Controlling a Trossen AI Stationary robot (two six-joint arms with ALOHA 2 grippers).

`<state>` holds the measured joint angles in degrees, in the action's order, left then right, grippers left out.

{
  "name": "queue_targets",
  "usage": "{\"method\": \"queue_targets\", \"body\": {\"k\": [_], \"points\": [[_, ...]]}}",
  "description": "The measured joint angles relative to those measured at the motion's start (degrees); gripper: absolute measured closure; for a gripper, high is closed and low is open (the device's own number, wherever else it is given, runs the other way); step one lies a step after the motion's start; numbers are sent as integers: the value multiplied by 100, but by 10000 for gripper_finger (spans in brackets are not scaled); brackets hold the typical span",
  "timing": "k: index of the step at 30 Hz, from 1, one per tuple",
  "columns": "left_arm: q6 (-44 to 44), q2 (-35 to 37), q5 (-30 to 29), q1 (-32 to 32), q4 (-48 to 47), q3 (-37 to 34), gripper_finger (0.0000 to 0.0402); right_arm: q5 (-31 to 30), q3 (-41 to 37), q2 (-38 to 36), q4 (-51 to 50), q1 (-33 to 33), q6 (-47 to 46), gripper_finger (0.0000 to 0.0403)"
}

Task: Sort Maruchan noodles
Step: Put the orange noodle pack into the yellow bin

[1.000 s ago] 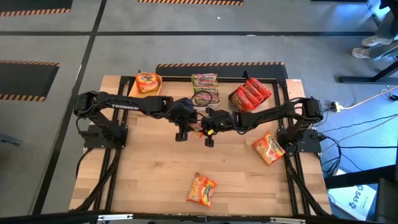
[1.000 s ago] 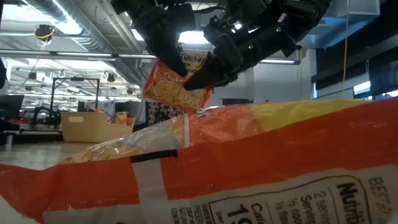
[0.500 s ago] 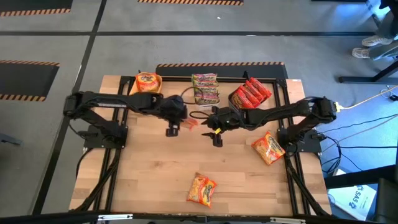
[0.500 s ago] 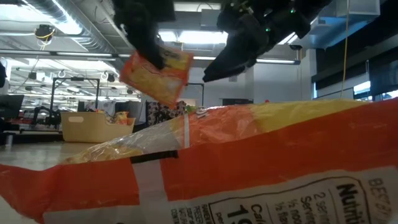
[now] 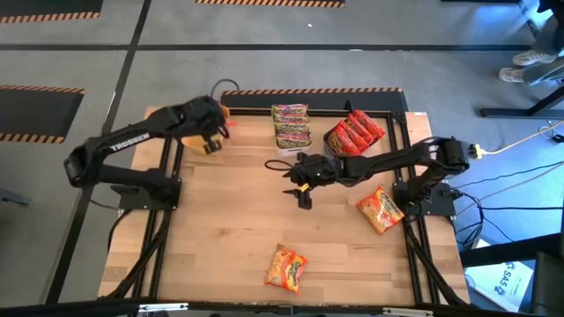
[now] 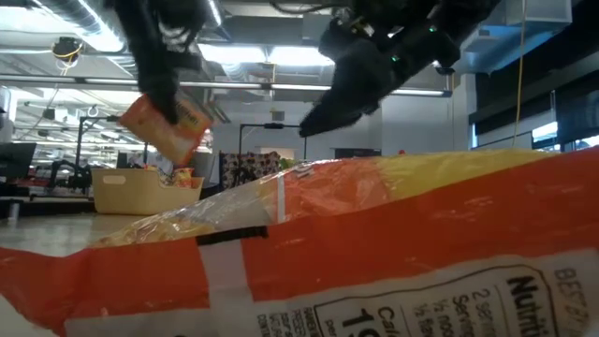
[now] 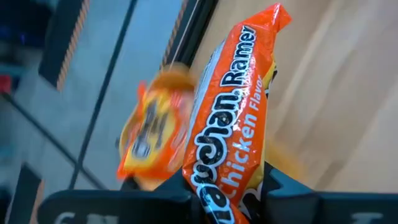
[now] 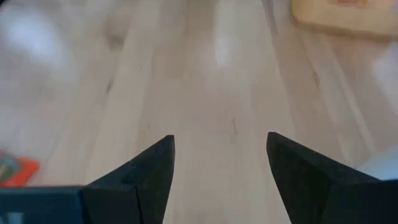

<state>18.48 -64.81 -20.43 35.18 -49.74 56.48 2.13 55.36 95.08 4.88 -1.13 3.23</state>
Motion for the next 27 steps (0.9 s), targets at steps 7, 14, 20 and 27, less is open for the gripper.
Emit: {"method": "queue_targets", "body": {"k": [7, 14, 20, 27], "points": [[789, -427, 916, 1158, 543, -399, 359, 225, -1, 234, 160, 3, -21, 165], [940, -932, 1330, 1471, 822, -404, 360, 533, -8, 290, 222, 3, 22, 165], [1389, -1384, 1672, 1698, 1157, -406, 359, 803, -3, 340, 286, 3, 162, 165], [1777, -1632, 2521, 2057, 1574, -404, 357, 835, -5, 369, 276, 47, 153, 165]]}}
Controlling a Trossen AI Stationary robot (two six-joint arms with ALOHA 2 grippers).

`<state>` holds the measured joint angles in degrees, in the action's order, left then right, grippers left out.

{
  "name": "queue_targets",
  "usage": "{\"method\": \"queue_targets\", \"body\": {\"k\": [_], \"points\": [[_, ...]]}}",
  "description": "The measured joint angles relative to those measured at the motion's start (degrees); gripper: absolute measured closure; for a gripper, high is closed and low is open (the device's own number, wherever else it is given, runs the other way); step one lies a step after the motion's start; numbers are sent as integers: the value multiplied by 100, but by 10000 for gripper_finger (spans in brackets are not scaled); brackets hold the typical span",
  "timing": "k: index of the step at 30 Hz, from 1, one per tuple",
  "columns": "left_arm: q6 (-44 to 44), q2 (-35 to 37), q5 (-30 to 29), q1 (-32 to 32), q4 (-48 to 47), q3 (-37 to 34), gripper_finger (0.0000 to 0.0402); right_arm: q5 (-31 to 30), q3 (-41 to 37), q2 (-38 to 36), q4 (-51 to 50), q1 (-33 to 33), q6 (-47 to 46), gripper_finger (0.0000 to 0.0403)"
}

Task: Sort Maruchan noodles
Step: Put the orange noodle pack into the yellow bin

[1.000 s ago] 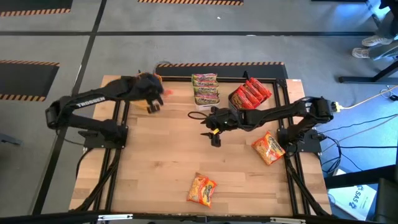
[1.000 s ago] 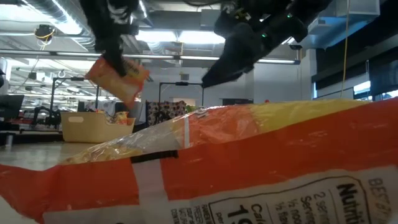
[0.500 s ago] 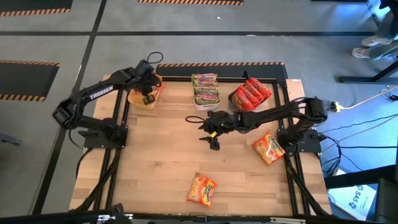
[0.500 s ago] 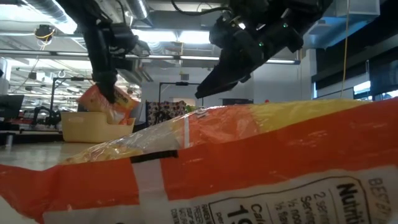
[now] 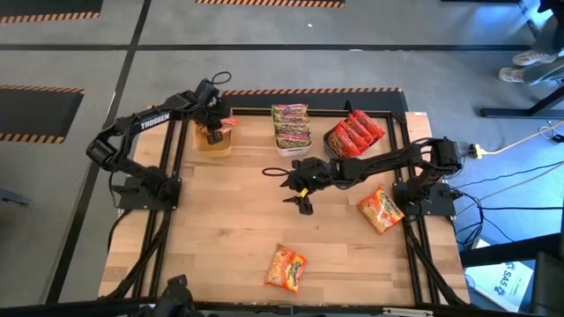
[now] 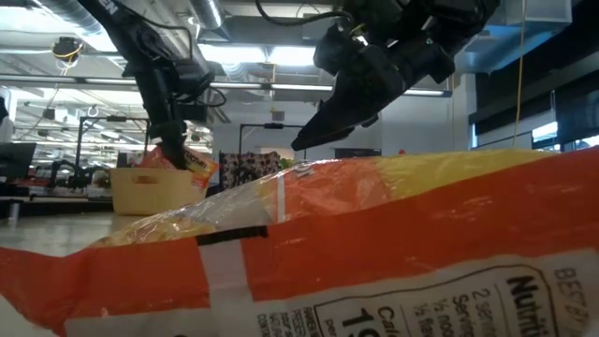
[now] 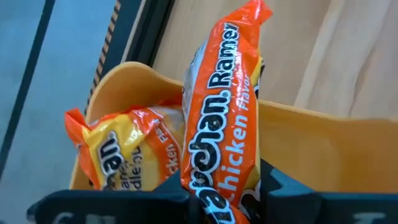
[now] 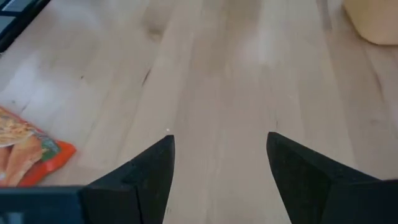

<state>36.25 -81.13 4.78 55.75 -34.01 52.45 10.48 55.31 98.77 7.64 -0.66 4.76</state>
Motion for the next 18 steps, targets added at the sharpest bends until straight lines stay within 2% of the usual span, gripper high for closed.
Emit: {"method": "queue_targets", "body": {"k": [7, 11, 18], "points": [[-10, -339, 234, 150, 213, 0, 345, 18, 0, 1, 73, 156, -3, 165], [-308, -512, 242, 207, 302, 2, 343, 22, 0, -1, 182, 218, -5, 165], [-571, -602, -76, 274, 263, 2, 308, 22, 0, -1, 197, 218, -18, 165]]}}
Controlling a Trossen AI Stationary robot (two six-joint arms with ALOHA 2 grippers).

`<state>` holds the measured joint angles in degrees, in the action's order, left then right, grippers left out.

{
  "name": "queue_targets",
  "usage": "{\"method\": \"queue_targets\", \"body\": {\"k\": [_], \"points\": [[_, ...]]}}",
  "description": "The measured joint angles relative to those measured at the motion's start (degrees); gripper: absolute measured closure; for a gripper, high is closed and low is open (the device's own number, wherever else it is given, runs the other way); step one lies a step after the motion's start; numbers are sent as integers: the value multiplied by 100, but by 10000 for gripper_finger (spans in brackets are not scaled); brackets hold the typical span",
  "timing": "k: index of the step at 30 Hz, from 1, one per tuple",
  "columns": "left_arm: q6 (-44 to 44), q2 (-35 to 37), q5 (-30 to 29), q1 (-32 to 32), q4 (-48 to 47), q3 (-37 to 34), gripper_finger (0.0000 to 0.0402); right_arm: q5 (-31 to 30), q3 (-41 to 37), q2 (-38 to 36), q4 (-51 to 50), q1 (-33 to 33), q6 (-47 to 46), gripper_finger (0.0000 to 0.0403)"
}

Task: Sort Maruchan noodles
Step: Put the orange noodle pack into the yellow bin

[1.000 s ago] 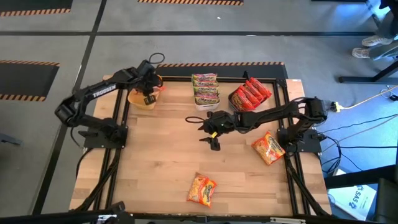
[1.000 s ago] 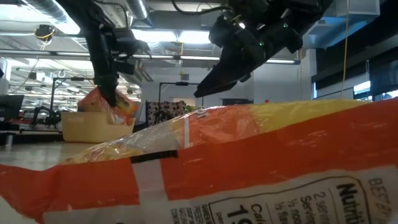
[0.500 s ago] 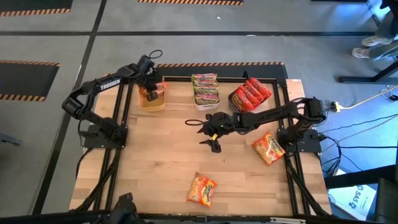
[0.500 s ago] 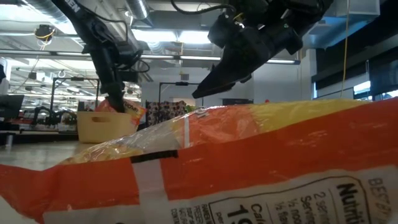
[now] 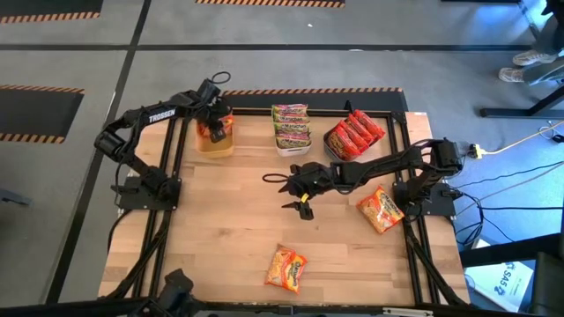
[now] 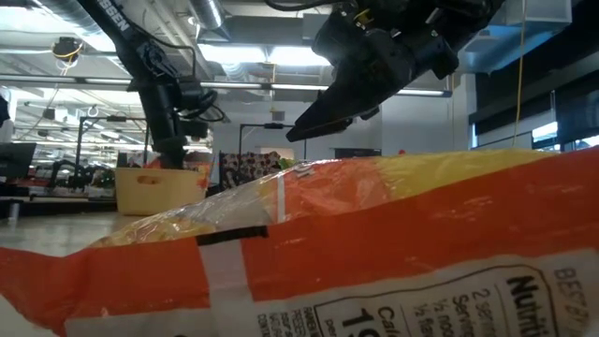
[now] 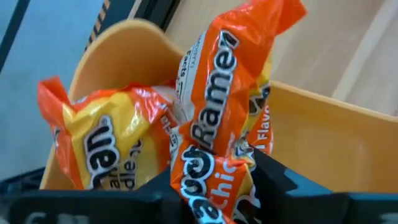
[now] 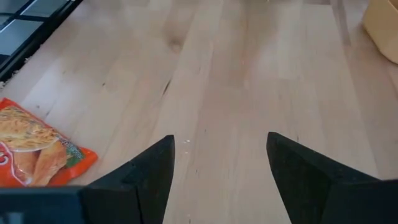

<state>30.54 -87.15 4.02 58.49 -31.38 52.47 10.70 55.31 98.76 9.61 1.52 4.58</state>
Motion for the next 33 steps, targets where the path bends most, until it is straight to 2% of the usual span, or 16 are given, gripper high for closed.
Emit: {"method": "queue_targets", "body": {"k": [11, 15, 19, 23, 27, 30, 33], "points": [[-153, 187, -426, 1, -315, 0, 227, 7, 0, 0, 15, 0, -133, 165], [-148, 506, -746, 1, -358, 55, 220, 7, 0, 0, 15, 0, -131, 165], [-170, 888, -740, -9, -419, 168, 219, 9, 0, 0, 15, -2, -129, 165], [-345, 1294, -390, -176, -416, 192, 219, -2, 0, 0, 15, -2, -142, 165], [-752, 1754, 585, -616, -426, 196, 219, 11, 0, 0, 10, -2, -555, 165], [-1100, 2011, 1261, -1286, -415, 199, 219, 175, 0, -30, -164, 51, -989, 165], [-1486, 2110, 1432, -2231, -405, 199, 220, 134, 2, -57, -417, 335, -1280, 165]]}}
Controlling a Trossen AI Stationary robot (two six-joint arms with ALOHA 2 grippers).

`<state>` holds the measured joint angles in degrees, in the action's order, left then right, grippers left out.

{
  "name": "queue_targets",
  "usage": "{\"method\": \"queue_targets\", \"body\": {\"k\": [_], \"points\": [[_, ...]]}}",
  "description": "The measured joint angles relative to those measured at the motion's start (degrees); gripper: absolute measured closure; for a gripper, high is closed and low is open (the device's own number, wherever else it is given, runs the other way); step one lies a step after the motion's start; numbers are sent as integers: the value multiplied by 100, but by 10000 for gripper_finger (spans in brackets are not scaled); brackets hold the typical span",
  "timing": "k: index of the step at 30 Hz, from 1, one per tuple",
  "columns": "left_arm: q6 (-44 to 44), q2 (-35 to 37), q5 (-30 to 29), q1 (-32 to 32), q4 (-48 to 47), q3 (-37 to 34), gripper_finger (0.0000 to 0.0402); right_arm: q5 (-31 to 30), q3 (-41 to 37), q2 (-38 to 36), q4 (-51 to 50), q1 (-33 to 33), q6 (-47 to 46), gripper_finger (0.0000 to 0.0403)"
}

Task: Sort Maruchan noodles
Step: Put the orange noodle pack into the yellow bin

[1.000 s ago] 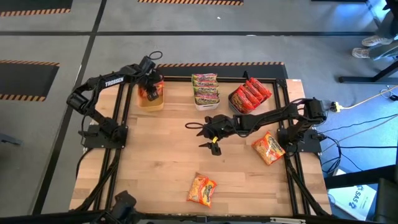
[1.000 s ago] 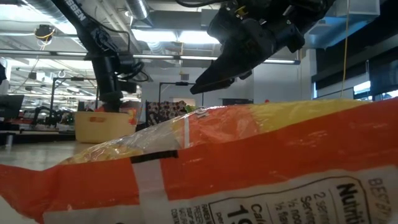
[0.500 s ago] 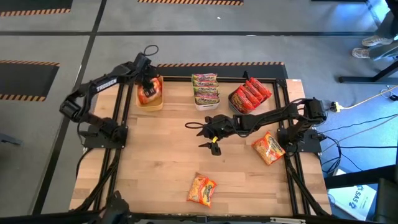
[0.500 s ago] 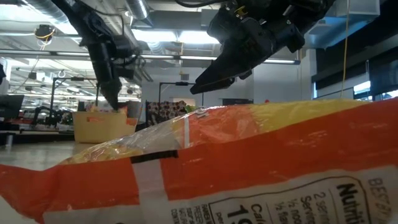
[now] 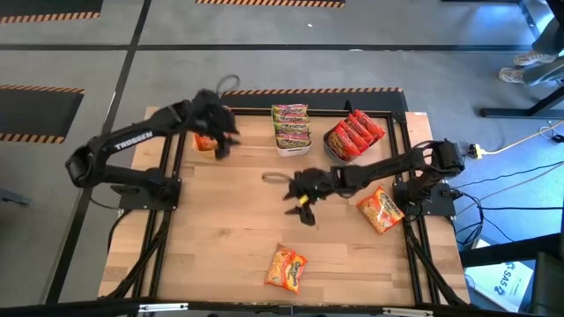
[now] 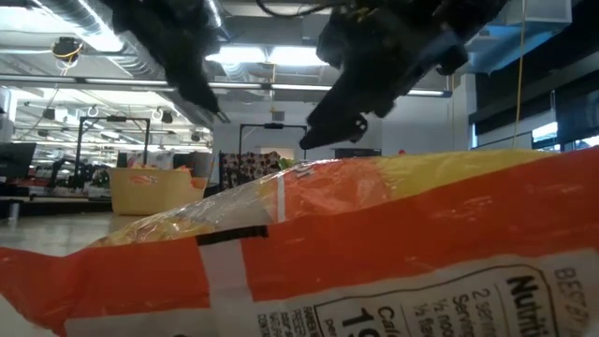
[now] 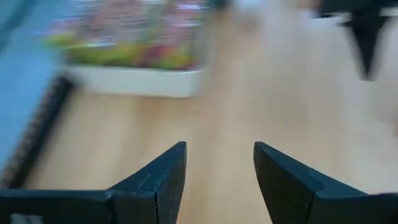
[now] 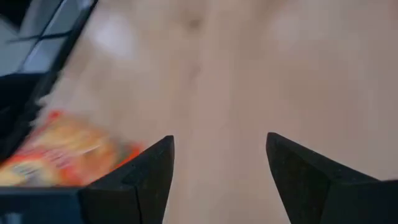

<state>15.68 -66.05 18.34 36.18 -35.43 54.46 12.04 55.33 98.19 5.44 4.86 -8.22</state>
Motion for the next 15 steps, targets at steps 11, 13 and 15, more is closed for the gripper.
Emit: {"method": "queue_targets", "body": {"k": [11, 13, 15], "points": [[-2169, -214, -1208, -3793, 620, -480, 223, -761, 2, 24, -535, 1594, -1707, 165], [-2684, -265, -1455, -4367, 1284, -772, 223, -1051, 4, 81, -535, 1963, -2110, 165], [-3133, -329, -1582, -4900, 2059, -1110, 223, -1346, 4, 195, -342, 2312, -2516, 165]]}}
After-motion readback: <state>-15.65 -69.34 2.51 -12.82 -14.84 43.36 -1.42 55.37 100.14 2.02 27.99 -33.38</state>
